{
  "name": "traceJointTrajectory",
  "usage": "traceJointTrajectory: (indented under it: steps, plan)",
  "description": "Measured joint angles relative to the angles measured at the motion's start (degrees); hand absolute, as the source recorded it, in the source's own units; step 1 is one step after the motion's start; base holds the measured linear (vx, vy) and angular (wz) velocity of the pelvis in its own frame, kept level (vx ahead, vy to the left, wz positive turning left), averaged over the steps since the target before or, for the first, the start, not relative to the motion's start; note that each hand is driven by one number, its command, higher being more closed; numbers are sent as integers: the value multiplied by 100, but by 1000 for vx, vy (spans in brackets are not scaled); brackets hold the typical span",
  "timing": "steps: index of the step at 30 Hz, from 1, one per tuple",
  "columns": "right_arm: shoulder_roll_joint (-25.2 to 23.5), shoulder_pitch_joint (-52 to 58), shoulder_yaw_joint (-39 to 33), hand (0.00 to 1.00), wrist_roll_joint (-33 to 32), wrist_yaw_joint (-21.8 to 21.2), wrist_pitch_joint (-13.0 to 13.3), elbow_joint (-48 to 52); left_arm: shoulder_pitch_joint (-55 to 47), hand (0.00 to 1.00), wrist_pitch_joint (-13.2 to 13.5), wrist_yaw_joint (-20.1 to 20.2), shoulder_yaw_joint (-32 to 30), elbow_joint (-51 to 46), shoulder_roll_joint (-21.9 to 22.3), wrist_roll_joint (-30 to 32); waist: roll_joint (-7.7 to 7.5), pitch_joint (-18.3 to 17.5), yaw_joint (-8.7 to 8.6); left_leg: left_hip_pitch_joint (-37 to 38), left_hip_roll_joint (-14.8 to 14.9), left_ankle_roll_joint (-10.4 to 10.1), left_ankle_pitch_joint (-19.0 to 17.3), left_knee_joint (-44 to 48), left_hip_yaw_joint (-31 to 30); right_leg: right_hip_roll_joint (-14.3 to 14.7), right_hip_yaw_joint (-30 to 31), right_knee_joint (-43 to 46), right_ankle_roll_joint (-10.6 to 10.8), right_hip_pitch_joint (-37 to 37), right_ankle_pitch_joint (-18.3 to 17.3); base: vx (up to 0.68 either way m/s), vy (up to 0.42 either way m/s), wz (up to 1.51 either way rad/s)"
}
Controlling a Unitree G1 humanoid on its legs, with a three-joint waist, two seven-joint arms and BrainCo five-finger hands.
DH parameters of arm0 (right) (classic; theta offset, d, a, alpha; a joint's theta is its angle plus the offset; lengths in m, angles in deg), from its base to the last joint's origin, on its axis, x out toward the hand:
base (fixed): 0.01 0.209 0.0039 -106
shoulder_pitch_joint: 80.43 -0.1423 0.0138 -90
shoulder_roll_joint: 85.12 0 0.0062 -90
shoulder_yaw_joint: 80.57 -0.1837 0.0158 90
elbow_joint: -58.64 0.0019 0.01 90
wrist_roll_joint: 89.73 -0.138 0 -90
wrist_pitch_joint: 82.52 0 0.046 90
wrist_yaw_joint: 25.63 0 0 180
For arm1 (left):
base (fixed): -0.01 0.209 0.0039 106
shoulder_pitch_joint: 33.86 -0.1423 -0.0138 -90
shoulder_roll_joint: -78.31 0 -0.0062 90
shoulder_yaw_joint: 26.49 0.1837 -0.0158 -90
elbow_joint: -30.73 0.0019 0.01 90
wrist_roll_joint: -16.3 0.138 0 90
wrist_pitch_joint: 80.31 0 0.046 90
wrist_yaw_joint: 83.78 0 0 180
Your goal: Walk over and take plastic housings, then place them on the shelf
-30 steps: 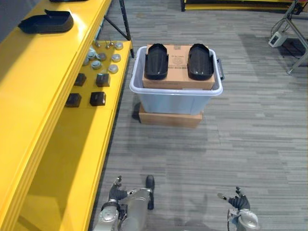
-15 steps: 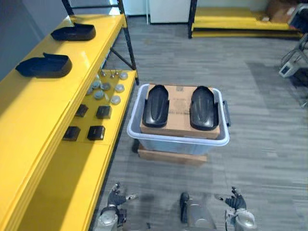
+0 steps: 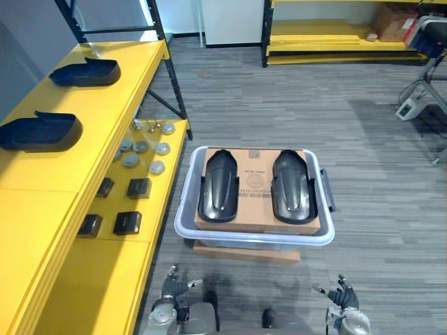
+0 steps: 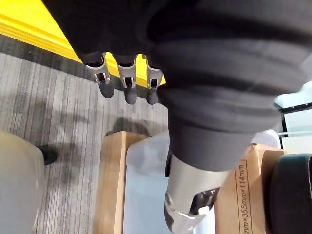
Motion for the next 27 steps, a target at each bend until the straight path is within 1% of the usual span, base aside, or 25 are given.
traceJointTrajectory:
  steps: [2, 4, 5, 6, 7, 9, 12, 14, 17, 19, 20, 22, 23, 24, 26, 27]
  plan:
    - [-17, 108, -208, 0, -7, 82, -8, 298, -26, 0, 0, -1, -3, -1, -61, 3, -5, -8, 2, 69, 5, 1, 1, -91, 87, 7, 80, -71, 10, 16, 6, 59, 14, -23]
    - [42, 258, -483, 0, -14, 134, -3, 1052, -125, 0, -1, -3, -4, -4, -98, 23, -16, -22, -8, 164, 15, 2, 0, -239, 246, 46, 244, -98, 16, -31, 11, 53, -2, -36]
    - [69, 280, -541, 0, -13, 153, -2, 1221, -164, 0, -1, -3, -4, -4, -99, 42, -26, -47, -10, 171, 14, 2, 0, -268, 283, 58, 285, -103, 17, -57, 12, 67, -1, -32]
    - [119, 334, -652, 0, -13, 245, 0, 1575, -204, 0, -5, -1, 1, -3, -97, 47, -44, -87, -58, 171, 19, 2, -1, -292, 314, 68, 313, -136, 23, -67, 19, 75, -8, -16]
    - [182, 371, -752, 0, -3, 315, 2, 1920, -223, 0, -5, 0, 3, -4, -97, 48, -67, -119, -146, 174, 22, 2, -1, -319, 322, 73, 317, -174, 26, -65, 24, 58, -13, -10]
    - [272, 398, -878, 0, 31, 361, 7, 2423, -251, 0, -4, 3, 7, -5, -97, 50, -77, -168, -177, 212, 26, 2, -1, -382, 388, 84, 387, -191, 30, -82, 27, 57, -9, -19]
    - [464, 391, -881, 0, 87, 374, 16, 3151, -271, 0, -1, 15, 11, -10, -98, 52, -84, -207, -188, 213, 22, 4, -2, -382, 417, 83, 517, -205, 81, -110, 65, 52, -8, -25]
    - [521, 352, -877, 0, 240, 383, 27, 3466, -272, 0, 5, 75, 14, -24, -99, 54, -84, -207, -197, 208, 20, 9, -5, -382, 414, 77, 541, -237, 85, -108, 100, -2, 3, -6]
    - [610, 80, -833, 0, 638, 460, 59, 3854, -279, 0, 5, 129, 62, -23, -104, 58, -72, -214, -188, 142, 16, 10, -5, -379, 369, 68, 545, -384, 100, -109, 226, -48, 10, -1]
    - [663, -6, -776, 0, 772, 465, 90, 3877, -286, 0, 5, 136, 62, -23, -105, 60, -71, -216, -188, 138, 8, 12, -4, -376, 341, 60, 532, -385, 111, -107, 236, -58, 2, 6]
    - [757, -84, -678, 0, 963, 471, 90, 3875, -292, 0, 6, 157, 63, -23, -105, 61, -56, -231, -177, 125, -6, 29, 7, -371, 281, 44, 466, -386, 117, -119, 241, -105, -7, 17]
    - [900, -146, -482, 0, 1200, 468, 84, 3851, -318, 0, 7, 238, 71, -23, -105, 61, -12, -279, -145, 95, -33, 52, 25, -377, 212, 27, 430, -386, 125, -139, 246, -93, -7, 16]
    - [992, -331, -310, 0, 1397, 485, 56, 3740, -392, 0, 14, 251, 113, -23, -106, 61, 43, -316, -152, 84, -58, 91, 57, -399, 169, 9, 380, -390, 135, -143, 252, -51, -5, 12]
    - [1027, -401, -283, 0, 1445, 484, 54, 3660, -397, 0, 15, 254, 136, -21, -105, 59, 67, -331, -155, 78, -71, 104, 82, -422, 133, -3, 341, -391, 138, -141, 254, -72, -12, 29]
    - [1089, -761, -280, 0, 1634, 571, -48, 3172, -392, 0, 32, 253, 231, -22, -112, 59, 105, -362, -146, 66, -94, 125, 216, -563, -24, -36, 188, -401, 153, -138, 263, -51, -22, 38]
    - [1111, -1029, -257, 0, 1723, 629, -157, 2802, -396, 0, 41, 253, 273, -22, -123, 59, 139, -381, -135, 64, -100, 127, 294, -651, -100, -42, 113, -408, 158, -138, 269, -40, -22, 29]
